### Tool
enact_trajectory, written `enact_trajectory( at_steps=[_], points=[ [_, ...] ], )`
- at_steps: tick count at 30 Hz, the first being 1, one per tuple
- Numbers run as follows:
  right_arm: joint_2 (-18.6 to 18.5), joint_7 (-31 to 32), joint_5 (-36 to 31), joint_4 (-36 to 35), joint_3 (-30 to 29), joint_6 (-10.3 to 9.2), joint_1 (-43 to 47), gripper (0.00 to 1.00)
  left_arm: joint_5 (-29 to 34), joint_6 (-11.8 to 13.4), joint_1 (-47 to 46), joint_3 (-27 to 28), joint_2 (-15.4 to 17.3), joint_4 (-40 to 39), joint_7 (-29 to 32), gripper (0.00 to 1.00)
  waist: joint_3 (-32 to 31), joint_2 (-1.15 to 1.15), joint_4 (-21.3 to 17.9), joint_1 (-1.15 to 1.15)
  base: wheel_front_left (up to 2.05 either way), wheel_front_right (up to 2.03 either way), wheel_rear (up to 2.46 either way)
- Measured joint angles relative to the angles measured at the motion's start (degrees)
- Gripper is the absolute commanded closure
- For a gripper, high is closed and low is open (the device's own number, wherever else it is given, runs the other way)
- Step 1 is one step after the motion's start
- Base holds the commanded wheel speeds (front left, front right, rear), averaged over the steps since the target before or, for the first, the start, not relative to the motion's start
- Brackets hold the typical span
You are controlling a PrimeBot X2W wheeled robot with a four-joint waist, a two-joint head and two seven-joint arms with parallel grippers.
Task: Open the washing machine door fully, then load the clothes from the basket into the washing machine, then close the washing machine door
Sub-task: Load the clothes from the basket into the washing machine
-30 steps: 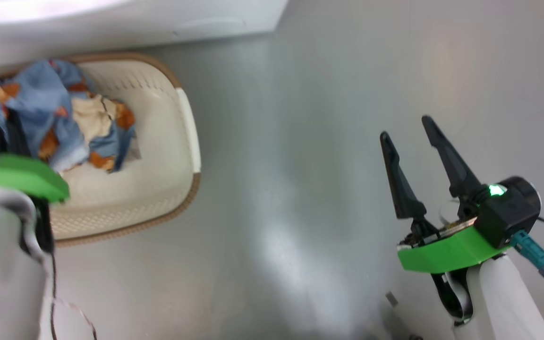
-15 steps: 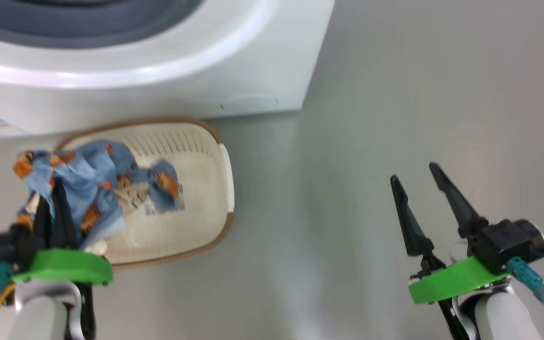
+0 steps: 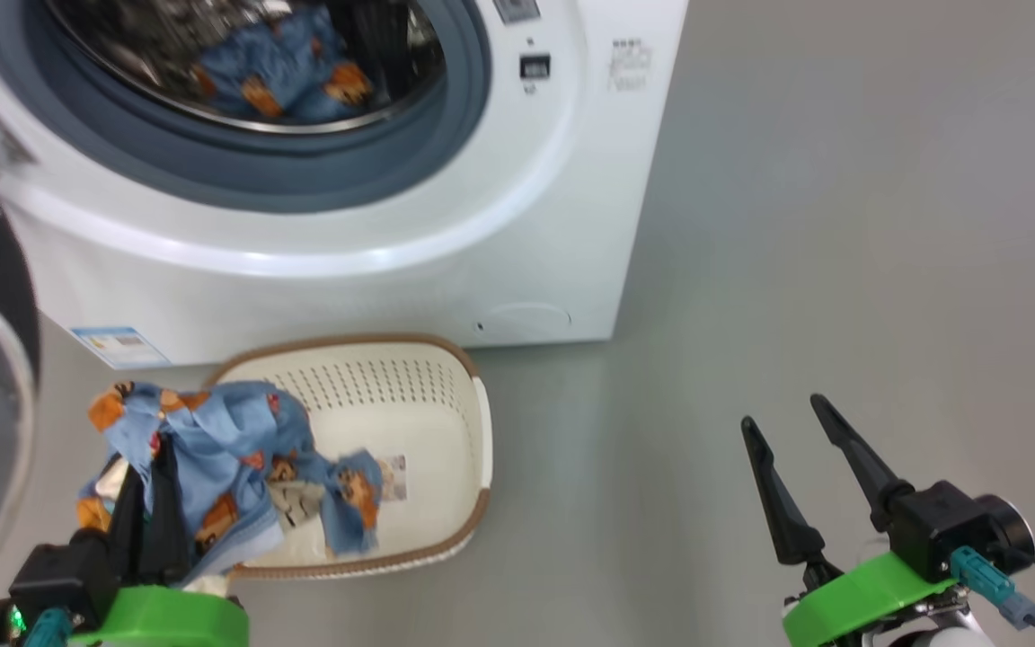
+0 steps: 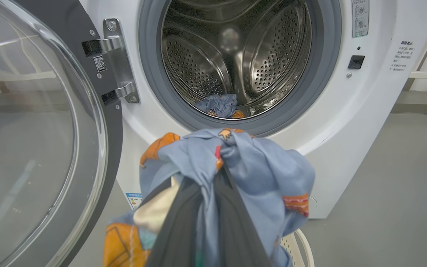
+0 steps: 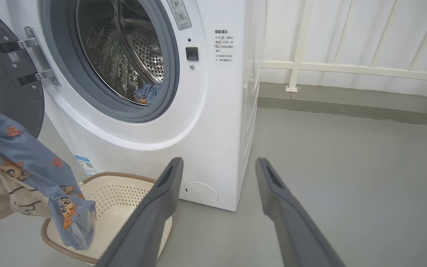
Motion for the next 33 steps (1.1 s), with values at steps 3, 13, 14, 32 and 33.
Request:
enact_trajectory(
  at_steps=[3, 13, 14, 32, 33],
  points=[
    [0.0, 0.4, 0.0, -0.2, -0.1, 0.0, 0.7, 0.0, 0.0, 0.1, 1.0, -0.3, 0.4, -1.3, 0.6, 1.0, -1.5, 0.0, 0.4, 0.0, 0.0, 0.0, 0.0],
    [0.1, 1.6, 0.2, -1.8, 0.0, 0.0, 4.6, 0.0, 0.5, 0.9, 5.8, -1.7, 1.1, -6.5, 3.8, 1.0, -7.4, 0.0, 1.5, 0.0, 0.0, 0.0, 0.0],
    [0.1, 1.7, 0.2, -1.8, -0.1, 0.0, 4.9, 0.0, 0.5, 1.0, 6.2, -1.7, 1.1, -6.9, 3.9, 1.0, -7.9, 0.0, 1.5, 0.0, 0.0, 0.0, 0.0],
    [0.2, 3.0, 0.7, -3.8, -0.3, 0.0, 6.9, 0.0, 0.3, 1.8, 7.7, -1.8, 1.8, -8.4, 5.0, 1.0, -9.6, 0.0, 0.9, 0.0, 0.0, 0.0, 0.0],
    [0.2, 3.0, 0.7, -3.8, -0.3, 0.0, 6.9, 0.0, 0.3, 1.8, 7.7, -1.8, 1.8, -8.4, 5.0, 1.0, -9.5, 0.0, 1.0, 0.0, 0.0, 0.0, 0.0]
  ],
)
